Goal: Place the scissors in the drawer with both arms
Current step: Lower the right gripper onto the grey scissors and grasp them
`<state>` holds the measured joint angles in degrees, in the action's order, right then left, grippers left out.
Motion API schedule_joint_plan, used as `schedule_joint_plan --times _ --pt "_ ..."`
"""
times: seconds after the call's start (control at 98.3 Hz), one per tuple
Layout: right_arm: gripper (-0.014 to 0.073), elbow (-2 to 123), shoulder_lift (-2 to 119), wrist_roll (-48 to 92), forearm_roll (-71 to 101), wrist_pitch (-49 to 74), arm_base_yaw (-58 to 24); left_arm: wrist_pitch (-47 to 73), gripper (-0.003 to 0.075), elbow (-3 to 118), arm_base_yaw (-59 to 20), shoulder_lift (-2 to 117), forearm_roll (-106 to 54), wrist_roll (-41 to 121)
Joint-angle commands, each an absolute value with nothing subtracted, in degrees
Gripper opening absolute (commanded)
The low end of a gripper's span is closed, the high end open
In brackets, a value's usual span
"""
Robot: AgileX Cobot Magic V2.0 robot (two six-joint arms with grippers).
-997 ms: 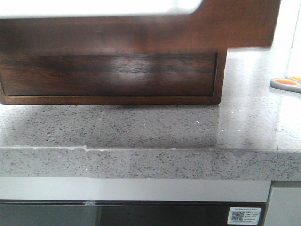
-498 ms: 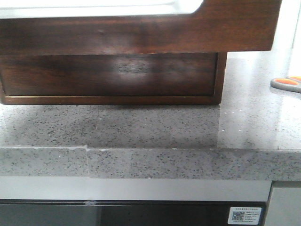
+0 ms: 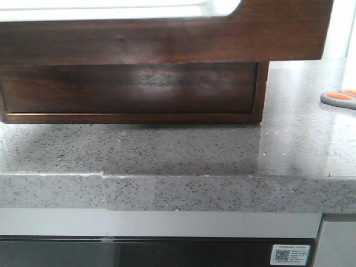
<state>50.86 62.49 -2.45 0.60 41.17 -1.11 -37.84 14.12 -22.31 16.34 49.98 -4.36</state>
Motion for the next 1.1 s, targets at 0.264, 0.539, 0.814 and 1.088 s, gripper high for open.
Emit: schedule_joint_plan --times 0.264,0.539,0.814,1.088 --pt "0.0417 64.9 79.0 -2.7 -1.7 48.1 1.1 -34.7 0.0358 15.9 -22.3 12.5 43.2 -5.2" --pt "0.0403 69.9 88.9 -2.7 -3.9 48.5 1.1 -34.6 0.0358 15.9 -22.3 12.5 43.2 -5.2" --pt "0.0245 70.7 94.2 -2.5 -4.0 48.5 1.1 -34.6 0.0358 15.9 -22.3 12.5 43.2 -5.2" --pt "0.0001 70.7 94.8 -2.5 -4.4 49.2 1.1 -34.6 0.0358 15.9 -22.3 12.5 43.2 -5.2"
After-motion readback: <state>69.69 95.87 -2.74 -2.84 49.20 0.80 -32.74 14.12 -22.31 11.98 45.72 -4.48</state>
